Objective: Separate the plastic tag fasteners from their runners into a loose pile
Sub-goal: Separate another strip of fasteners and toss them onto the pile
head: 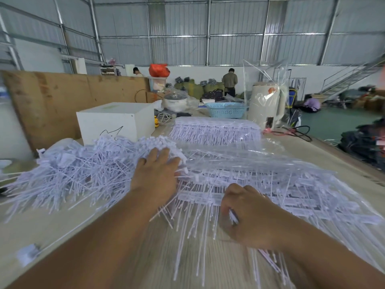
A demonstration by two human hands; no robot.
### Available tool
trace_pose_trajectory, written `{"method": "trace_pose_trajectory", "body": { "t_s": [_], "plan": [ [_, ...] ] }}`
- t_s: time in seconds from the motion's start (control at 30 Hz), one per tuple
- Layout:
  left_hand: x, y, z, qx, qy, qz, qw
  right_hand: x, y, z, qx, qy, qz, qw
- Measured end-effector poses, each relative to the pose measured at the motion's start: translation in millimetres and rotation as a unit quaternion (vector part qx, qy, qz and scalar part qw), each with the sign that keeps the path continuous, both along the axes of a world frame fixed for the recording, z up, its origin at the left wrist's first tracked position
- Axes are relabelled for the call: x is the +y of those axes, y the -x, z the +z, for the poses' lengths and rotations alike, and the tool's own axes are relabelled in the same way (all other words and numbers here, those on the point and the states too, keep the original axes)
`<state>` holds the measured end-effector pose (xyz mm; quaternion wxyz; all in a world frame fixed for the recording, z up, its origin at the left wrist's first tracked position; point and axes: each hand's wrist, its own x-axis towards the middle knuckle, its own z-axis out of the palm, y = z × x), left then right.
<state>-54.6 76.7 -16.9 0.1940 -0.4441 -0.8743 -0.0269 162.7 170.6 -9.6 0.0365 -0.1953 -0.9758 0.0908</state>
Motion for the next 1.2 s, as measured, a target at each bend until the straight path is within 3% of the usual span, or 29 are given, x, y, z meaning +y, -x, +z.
{"method": "trace_pose_trajectory", "body": {
  "t_s": [0.23, 0.47, 0.73, 0.8, 1.03, 1.2],
  "plan": [
    [7, 17, -1, -0.07, -0.052, 0.009, 0.996, 1, -4, 0, -0.004, 0.003, 0.001, 1.0],
    [12, 21, -10, -0.055, -0.033, 0.044, 0.997, -7, -8, 3, -0.008, -0.016, -0.007, 1.0],
    [-3, 10, 13, -0.232, -0.111, -0.022, 0.966, -28, 5, 2, 0.076, -0.096, 0.024, 0.992],
    [-12, 6, 19, -0.215, -0.087, -0.028, 0.972, -28, 7, 1, 0.088, -0.1, 0.039, 0.99],
    [-31, 4, 10, -0.015, 0.0, -0.014, 1.0, -27, 13, 7, 0.074, -0.106, 0.045, 0.991],
    [-12, 7, -10, 0.006, 0.053, 0.033, 0.998, -19, 12, 2, -0.074, -0.093, -0.013, 0.993]
  ]
}}
